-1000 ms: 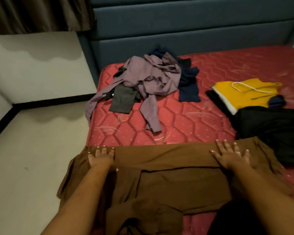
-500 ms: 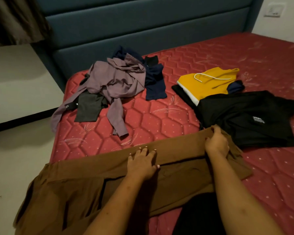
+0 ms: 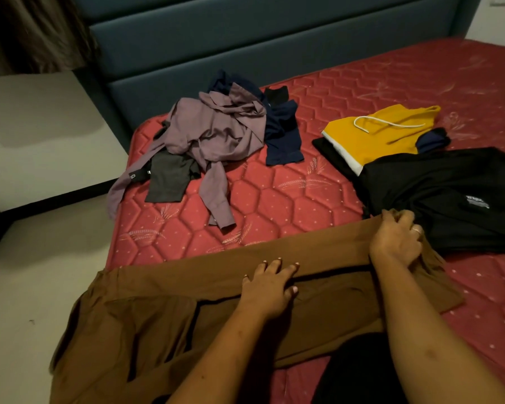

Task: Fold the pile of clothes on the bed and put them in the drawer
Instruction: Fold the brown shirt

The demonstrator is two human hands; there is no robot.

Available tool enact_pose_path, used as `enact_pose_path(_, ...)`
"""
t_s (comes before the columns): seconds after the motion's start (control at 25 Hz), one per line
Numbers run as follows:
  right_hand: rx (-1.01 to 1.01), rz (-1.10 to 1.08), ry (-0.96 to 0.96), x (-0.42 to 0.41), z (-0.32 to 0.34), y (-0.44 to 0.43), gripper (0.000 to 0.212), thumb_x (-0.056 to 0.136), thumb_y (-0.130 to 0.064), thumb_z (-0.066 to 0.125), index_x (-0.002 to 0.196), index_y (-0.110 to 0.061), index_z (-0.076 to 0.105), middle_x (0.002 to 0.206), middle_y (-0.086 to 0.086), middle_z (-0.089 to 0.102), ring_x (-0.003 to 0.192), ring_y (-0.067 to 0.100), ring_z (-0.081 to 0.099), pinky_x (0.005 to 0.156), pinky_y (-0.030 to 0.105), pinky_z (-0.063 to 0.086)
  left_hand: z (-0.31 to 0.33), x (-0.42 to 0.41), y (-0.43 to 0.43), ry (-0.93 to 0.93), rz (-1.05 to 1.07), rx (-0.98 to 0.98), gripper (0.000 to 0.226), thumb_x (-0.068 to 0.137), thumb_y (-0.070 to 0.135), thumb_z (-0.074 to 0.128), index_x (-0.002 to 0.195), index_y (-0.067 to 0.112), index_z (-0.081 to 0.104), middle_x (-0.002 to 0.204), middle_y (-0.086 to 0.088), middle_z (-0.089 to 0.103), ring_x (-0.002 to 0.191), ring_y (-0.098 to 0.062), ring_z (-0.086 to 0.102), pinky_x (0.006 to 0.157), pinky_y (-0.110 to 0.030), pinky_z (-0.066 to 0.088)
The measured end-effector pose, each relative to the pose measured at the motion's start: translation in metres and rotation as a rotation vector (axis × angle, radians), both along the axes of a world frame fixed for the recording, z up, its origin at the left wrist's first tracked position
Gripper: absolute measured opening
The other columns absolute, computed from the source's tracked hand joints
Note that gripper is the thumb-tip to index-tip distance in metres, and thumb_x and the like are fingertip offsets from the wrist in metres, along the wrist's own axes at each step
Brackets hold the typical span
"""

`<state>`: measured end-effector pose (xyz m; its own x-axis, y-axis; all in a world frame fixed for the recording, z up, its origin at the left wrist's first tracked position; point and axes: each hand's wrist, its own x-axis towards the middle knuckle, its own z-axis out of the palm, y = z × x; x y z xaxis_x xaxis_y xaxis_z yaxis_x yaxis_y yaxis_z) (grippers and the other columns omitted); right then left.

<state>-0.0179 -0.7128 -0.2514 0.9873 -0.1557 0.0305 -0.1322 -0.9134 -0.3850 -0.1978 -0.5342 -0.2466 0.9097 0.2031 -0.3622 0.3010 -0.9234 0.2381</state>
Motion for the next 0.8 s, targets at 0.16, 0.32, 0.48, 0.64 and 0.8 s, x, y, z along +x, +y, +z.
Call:
enact_pose_path(0.16,-0.105,0.395,-0.251,-0.027,0.016,0.058,0.049,0.092,-0.009,0.045,0.141,-0.016,0.046,0.151,0.008,0.034,0.132,0.032,0.036,0.105,0.044,0.031,-0.001,0.007,0.014,-0.239,0.114,-0.060,0.046,0.102,0.032,0.036,0.147,0.025,0.035,0.156,0.001,0.029,0.143,-0.017,0.024,0.114,-0.035,0.024)
enact_pose_path(0.32,-0.038,1.065,0.292,-0.091,-0.007,0.122,0.052,0.103,-0.023,0.029,0.153,-0.024,0.017,0.161,-0.004,0.010,0.148,0.016,0.009,0.118,0.037,0.006,-0.016,0.008,0.019,-0.071,0.215,-0.044,0.055,0.102,0.034,0.028,0.154,0.021,0.014,0.161,0.003,0.009,0.148,-0.019,0.003,0.118,-0.048,0.008)
enact_pose_path(0.48,-0.247,1.091,0.224,-0.069,-0.025,0.093,0.054,0.102,-0.049,0.020,0.152,-0.037,0.003,0.161,-0.011,0.003,0.148,0.012,-0.002,0.117,0.044,-0.003,-0.030,0.001,0.019,-0.061,0.261,0.030,0.060,0.100,0.052,0.018,0.154,0.031,0.000,0.162,0.008,-0.005,0.148,-0.019,-0.011,0.114,-0.056,-0.005)
enact_pose_path(0.64,-0.341,1.015,0.197,-0.040,-0.026,0.053,0.057,0.099,-0.056,0.017,0.151,-0.040,-0.002,0.161,-0.011,0.000,0.148,0.013,-0.003,0.118,0.047,-0.002,-0.031,0.002,0.016,-0.067,0.275,0.046,0.065,0.097,0.061,0.018,0.152,0.036,-0.005,0.161,0.008,-0.007,0.147,-0.020,-0.014,0.113,-0.057,-0.008)
enact_pose_path(0.8,-0.359,0.831,0.191,-0.009,-0.031,0.003,0.059,0.098,-0.058,0.014,0.151,-0.039,-0.004,0.161,-0.010,-0.002,0.148,0.015,-0.004,0.117,0.047,-0.005,-0.032,0.002,0.017,-0.062,0.285,0.052,0.067,0.095,0.064,0.018,0.152,0.037,-0.005,0.162,0.007,-0.006,0.147,-0.020,-0.013,0.113,-0.057,-0.008)
